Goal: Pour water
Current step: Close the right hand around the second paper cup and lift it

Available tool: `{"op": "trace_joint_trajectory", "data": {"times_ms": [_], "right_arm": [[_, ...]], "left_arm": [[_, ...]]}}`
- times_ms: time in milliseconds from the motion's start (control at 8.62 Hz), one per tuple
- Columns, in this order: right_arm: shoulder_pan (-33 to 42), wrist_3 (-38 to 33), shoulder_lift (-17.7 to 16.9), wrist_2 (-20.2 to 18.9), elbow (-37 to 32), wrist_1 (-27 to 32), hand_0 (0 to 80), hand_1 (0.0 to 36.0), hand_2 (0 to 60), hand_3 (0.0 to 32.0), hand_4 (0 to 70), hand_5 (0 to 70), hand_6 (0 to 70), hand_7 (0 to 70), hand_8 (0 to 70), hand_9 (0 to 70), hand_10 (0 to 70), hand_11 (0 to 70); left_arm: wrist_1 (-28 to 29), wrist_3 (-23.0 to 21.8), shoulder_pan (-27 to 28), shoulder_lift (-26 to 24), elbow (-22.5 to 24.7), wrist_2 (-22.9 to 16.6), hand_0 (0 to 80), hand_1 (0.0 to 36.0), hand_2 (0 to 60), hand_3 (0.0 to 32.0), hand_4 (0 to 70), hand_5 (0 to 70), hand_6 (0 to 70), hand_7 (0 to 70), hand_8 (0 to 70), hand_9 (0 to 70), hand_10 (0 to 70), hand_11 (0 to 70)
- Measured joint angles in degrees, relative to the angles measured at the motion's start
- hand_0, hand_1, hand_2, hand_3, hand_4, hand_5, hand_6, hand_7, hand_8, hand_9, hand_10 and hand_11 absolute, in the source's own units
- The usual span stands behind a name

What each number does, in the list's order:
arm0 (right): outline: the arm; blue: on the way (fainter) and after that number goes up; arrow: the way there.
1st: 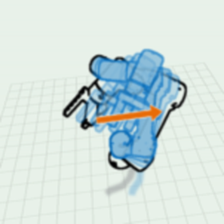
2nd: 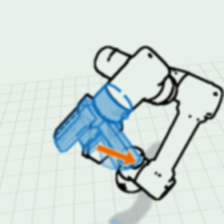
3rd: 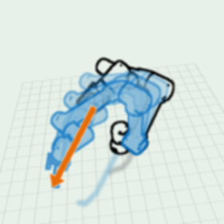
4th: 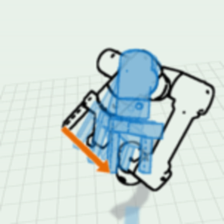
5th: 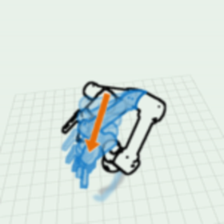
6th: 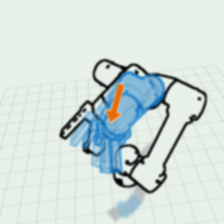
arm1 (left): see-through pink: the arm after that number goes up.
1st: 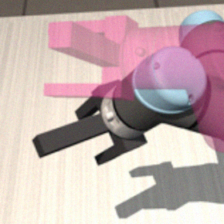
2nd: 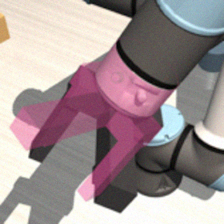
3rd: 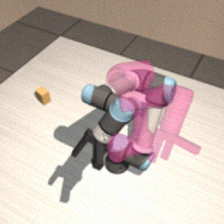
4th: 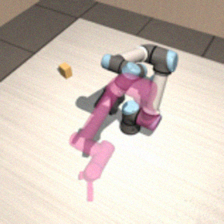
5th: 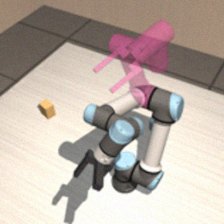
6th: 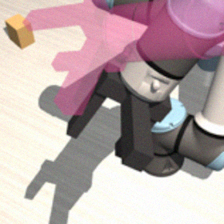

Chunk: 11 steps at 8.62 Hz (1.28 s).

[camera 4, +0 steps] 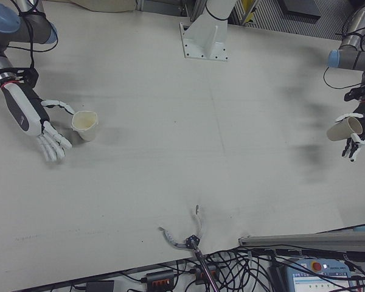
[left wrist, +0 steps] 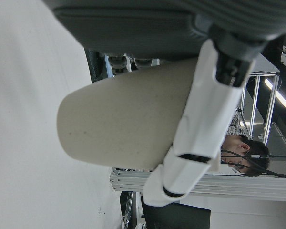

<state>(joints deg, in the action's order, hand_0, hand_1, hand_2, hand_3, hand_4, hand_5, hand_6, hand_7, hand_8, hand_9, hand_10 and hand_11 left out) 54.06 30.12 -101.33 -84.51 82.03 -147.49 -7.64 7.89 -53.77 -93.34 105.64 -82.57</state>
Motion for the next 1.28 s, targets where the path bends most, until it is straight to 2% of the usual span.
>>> {"op": "trace_joint_trajectory", "data": {"times_ms": [464,812,929,1045,1161,1277], "right_arm": [[-1.79,1.41,0.05,0.27,1.5,-0.51,56.4,30.6,31.2,0.0,0.0,7.5,12.6,11.4,1.5,0.8,0.0,0.0],[-3.11,3.03,0.09,1.13,4.32,-2.85,59.2,33.6,38.0,0.0,4.7,9.2,18.1,23.1,2.6,3.2,0.0,0.0],[-4.23,3.61,0.52,2.26,5.81,-4.6,66.8,36.0,48.5,0.0,10.9,12.9,28.9,41.9,14.2,21.5,0.0,0.0],[-5.55,3.97,1.27,3.32,6.71,-6.45,79.3,36.0,60.0,0.0,13.3,16.7,38.6,56.2,29.1,41.9,0.0,0.0],[-6.93,4.25,2.06,4.36,7.23,-8.05,80.0,36.0,60.0,0.0,13.7,19.0,43.8,64.9,37.7,52.5,0.0,0.0],[-8.19,4.5,2.56,5.6,7.6,-9.07,80.0,36.0,60.0,0.0,11.9,22.4,50.6,70.0,48.4,67.0,0.2,4.1]], "left_arm": [[0.07,-0.33,0.0,0.62,0.27,0.54,80.0,36.0,60.0,0.0,24.9,70.0,10.4,10.1,2.4,0.6,4.3,11.0],[0.72,-0.41,-0.02,2.73,1.14,0.68,80.0,36.0,60.0,0.0,23.7,70.0,10.1,9.8,2.5,0.5,4.4,11.2],[1.04,-0.45,-0.02,3.71,1.64,0.84,80.0,36.0,60.0,0.0,23.4,70.0,10.0,9.7,2.4,0.5,4.3,11.1],[1.54,-0.5,-0.02,4.79,2.05,1.02,80.0,36.0,60.0,0.0,23.7,70.0,10.1,9.8,2.3,0.5,4.3,11.1],[2.23,-0.55,-0.05,5.89,2.34,1.15,80.0,36.0,60.0,0.0,23.6,70.0,10.0,9.8,2.4,0.5,4.3,11.0],[2.94,-0.55,-0.05,6.91,2.48,1.24,80.0,36.0,60.0,0.0,23.4,70.0,10.1,9.8,2.5,0.5,4.4,11.2]]}}
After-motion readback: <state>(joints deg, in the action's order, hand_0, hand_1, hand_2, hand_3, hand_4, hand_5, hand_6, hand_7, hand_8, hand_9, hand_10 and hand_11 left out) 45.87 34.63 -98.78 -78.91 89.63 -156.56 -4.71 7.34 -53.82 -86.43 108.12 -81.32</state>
